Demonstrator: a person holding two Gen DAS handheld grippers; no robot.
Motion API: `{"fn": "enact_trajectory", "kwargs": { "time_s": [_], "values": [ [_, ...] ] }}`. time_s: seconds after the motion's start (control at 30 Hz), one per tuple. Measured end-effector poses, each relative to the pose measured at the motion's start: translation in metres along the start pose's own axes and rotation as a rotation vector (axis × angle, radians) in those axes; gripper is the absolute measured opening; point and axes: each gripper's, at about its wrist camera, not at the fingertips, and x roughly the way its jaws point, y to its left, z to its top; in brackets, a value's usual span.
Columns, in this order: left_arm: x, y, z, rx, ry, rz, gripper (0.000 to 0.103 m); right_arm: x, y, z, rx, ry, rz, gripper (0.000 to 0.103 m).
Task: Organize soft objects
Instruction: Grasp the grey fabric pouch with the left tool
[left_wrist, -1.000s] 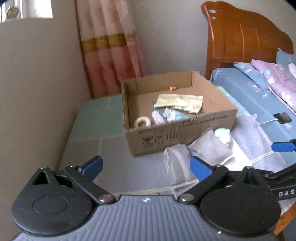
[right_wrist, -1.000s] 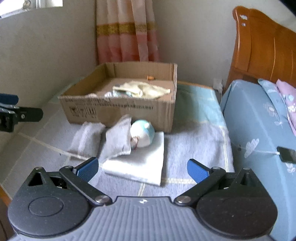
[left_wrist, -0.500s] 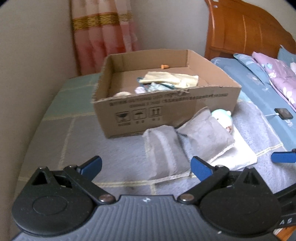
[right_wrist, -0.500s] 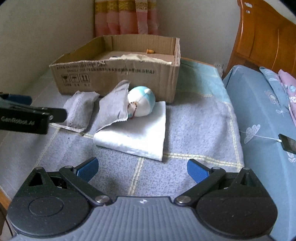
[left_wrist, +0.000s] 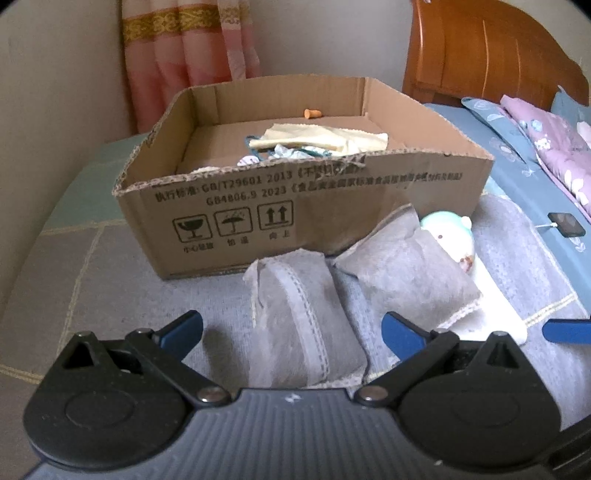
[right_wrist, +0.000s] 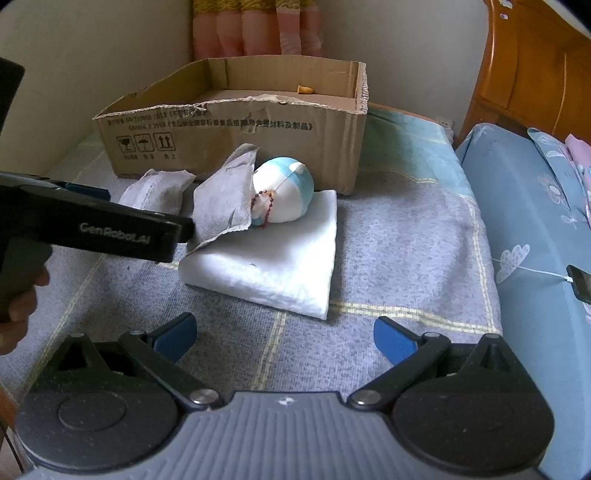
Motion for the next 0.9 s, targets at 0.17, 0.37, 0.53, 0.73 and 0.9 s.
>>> {"fn": "enact_trajectory", "kwargs": {
  "time_s": [0.17,0.37,0.53,0.73,0.9],
  "values": [
    [0.007,0.009,0.000,-0.042,0.024,0.032,0.102,0.002,0.000,0.002,0.003,0.004,0.004,0.103],
    [0.000,0.015,-0.006,-0.011,-0.007,0.120,0.103,0.001,0.000,0.003,0.006,0.005,0.006,0.103],
    [-0.001,0.008,-0.003,-0.011,-0.023,0.113,0.085,0.001,0.002,0.003,0.006,0.007,0.005,0.103],
    [-0.004,0.002,-0.004,-0.030,-0.054,0.063,0.049,-0.002,0.002,0.005,0.005,0.001,0.003,0.103],
    [-0.007,0.001,-0.004,-0.010,-0.061,0.045,0.036,-0.005,0.003,0.009,0.000,-0.015,0.002,0.103]
  ]
}}
